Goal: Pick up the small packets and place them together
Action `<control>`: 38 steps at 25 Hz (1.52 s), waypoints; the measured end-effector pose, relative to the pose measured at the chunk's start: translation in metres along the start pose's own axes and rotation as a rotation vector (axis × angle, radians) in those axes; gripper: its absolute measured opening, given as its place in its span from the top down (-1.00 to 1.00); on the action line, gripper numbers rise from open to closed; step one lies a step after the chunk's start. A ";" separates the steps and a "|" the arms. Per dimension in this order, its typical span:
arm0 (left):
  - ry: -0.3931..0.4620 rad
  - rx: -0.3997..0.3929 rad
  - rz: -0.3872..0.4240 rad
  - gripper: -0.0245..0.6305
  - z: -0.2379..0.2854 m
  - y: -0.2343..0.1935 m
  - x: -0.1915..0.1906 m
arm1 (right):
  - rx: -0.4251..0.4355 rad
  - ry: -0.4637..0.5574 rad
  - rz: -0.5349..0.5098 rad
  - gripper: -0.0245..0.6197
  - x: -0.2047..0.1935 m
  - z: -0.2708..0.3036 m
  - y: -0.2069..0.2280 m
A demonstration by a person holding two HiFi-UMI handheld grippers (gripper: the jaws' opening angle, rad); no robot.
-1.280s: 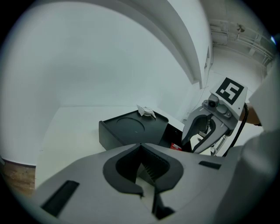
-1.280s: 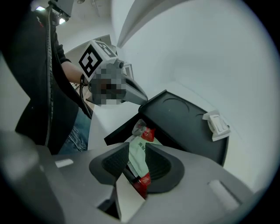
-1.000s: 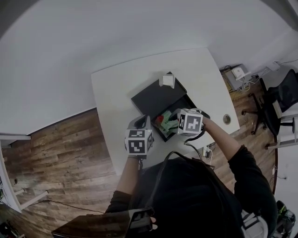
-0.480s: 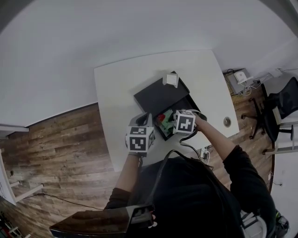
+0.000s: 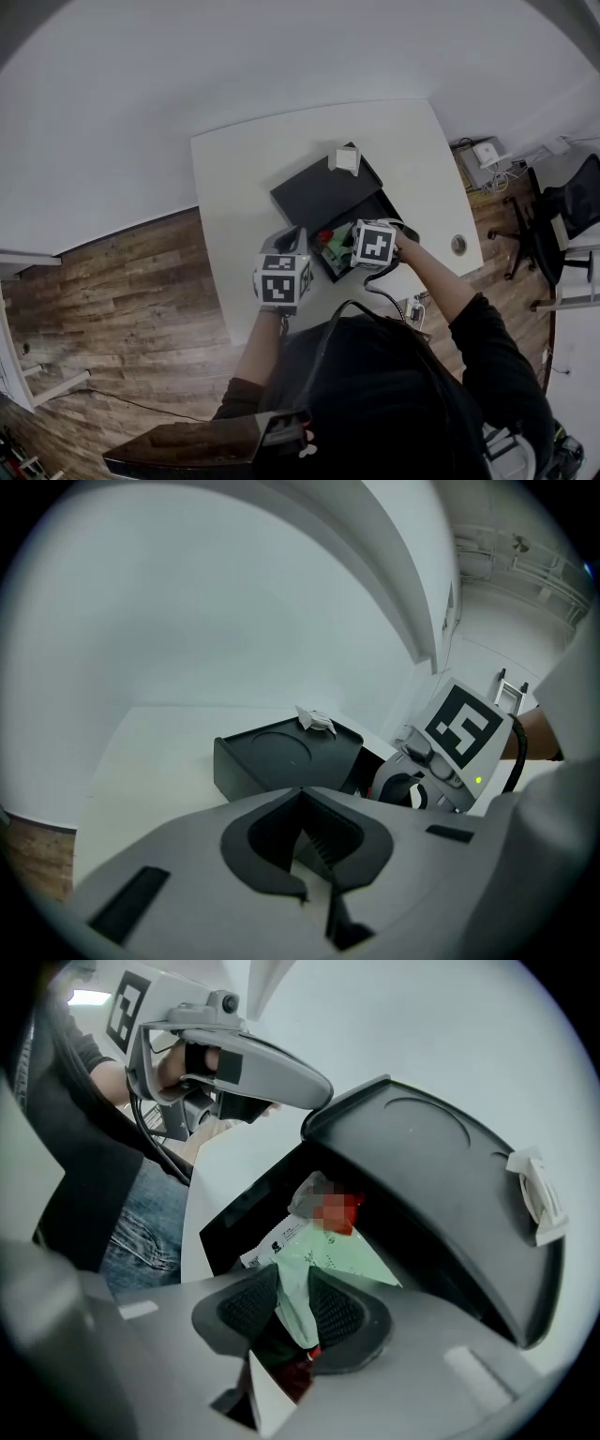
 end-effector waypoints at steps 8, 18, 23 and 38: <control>0.001 0.003 -0.003 0.93 0.000 0.000 0.001 | -0.032 0.013 0.010 0.73 -0.010 -0.016 0.002; 0.000 0.008 -0.002 0.93 -0.001 -0.001 -0.001 | -0.149 0.082 0.068 0.73 -0.027 -0.077 0.014; 0.001 0.006 -0.003 0.93 0.000 -0.001 -0.001 | -0.251 0.234 0.100 0.73 -0.013 -0.116 0.036; 0.008 0.011 -0.002 0.93 -0.002 -0.002 -0.002 | -0.252 0.373 0.104 0.73 0.071 -0.099 0.096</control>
Point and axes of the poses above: the fingertips, and each gripper's own axes: z forward along the fingers, y to its right, x out of its top, the point moved 7 cm from there along -z, backward along the fingers, and after that the axes turned 1 degree about z, right-handed, at the moved point
